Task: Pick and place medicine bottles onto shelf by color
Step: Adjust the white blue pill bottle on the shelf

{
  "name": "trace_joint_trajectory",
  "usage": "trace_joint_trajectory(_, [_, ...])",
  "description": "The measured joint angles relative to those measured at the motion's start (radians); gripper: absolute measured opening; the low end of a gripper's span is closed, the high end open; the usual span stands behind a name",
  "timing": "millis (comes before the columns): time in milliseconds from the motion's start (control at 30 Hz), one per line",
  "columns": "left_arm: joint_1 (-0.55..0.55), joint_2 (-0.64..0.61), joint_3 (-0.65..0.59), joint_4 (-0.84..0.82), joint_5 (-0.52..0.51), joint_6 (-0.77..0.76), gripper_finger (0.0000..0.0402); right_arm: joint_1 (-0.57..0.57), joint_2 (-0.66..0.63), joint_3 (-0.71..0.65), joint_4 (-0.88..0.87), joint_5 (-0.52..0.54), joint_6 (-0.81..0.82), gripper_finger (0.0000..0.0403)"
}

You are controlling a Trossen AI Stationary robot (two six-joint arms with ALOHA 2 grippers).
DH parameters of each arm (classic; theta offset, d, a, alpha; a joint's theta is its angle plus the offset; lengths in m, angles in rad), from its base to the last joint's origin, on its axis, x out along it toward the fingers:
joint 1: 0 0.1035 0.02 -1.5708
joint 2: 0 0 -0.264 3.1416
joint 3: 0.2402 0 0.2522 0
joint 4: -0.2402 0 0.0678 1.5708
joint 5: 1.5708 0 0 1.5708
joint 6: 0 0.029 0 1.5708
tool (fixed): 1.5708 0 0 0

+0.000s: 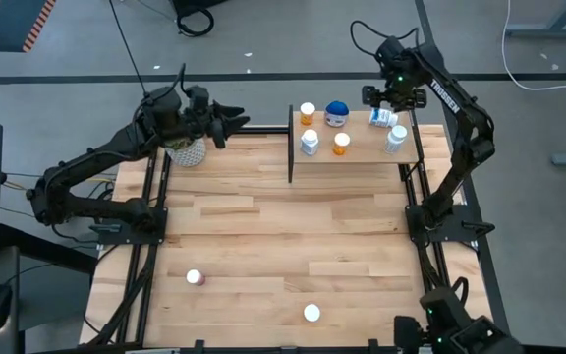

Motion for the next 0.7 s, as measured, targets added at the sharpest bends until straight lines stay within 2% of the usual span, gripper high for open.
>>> trace_joint_trajectory(167, [0.029,-0.006,0.000,-0.002,0.020,0.047,0.0238,-0.008,0.000,0.000,-0.002,0.000,-0.021,0.0306])
trace_joint_trajectory(467, [0.046,-0.006,0.000,-0.012,0.057,0.053,0.0239,-0.008,0.000,-0.038,-0.008,0.030,-0.155,0.0366])
trace_joint_trajectory(700, [0.046,-0.006,0.000,-0.057,0.115,0.055,0.0243,-0.008,0.000,-0.124,0.018,0.048,-0.089,0.0379])
